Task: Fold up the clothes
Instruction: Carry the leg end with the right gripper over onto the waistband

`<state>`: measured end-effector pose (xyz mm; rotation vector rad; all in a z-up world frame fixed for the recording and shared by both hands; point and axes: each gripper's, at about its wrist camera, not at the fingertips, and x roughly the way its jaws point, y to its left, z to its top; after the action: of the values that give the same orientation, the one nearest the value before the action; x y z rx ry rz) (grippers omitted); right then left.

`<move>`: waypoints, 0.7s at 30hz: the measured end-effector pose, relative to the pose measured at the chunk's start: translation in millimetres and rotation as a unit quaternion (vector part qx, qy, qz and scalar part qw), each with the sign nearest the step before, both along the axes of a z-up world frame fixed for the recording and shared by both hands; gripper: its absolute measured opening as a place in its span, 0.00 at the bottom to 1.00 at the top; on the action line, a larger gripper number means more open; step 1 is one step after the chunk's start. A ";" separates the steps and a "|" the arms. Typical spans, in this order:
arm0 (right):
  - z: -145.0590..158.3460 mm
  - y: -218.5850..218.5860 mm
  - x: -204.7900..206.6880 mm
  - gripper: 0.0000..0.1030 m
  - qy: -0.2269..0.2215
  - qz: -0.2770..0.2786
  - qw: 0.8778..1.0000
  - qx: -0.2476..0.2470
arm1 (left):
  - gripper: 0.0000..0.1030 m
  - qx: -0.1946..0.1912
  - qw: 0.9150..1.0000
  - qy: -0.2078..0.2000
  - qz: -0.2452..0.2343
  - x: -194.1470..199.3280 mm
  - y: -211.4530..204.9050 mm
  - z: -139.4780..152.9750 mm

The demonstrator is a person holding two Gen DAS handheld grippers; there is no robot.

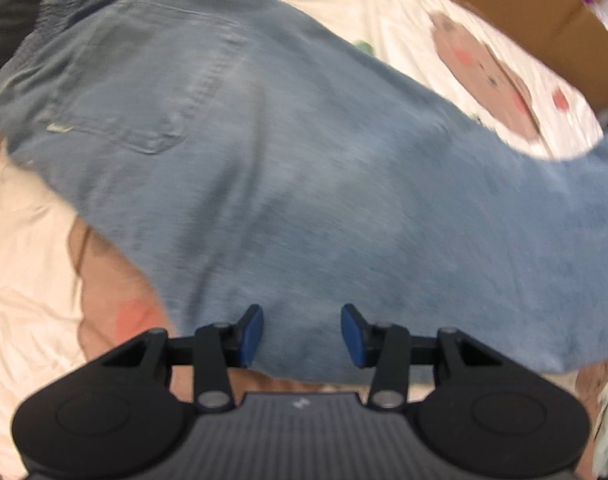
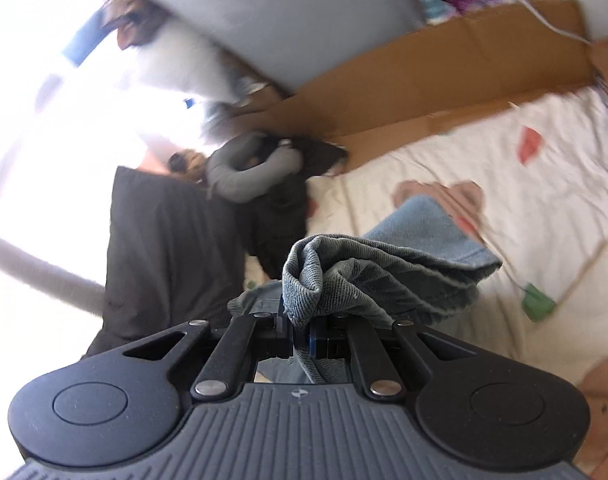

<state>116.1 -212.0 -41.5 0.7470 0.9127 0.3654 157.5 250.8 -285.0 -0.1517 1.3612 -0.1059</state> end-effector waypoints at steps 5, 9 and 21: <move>12.0 29.5 18.8 0.05 -0.027 0.026 0.999 0.016 | 0.41 -0.025 0.999 -0.024 0.025 0.9 21.4 -2.0; 18.1 59.0 34.3 0.05 -0.033 0.041 0.998 0.024 | 0.40 -0.037 0.998 -0.034 0.043 -2.7 39.7 8.2; 8.5 136.2 67.6 0.05 -0.037 0.087 0.995 0.028 | 0.45 -0.071 0.988 -0.065 0.117 -25.3 72.5 24.0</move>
<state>183.7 -75.8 -33.0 0.7020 0.9039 0.5702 132.2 323.3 -261.0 -0.4174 1.1972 -0.0151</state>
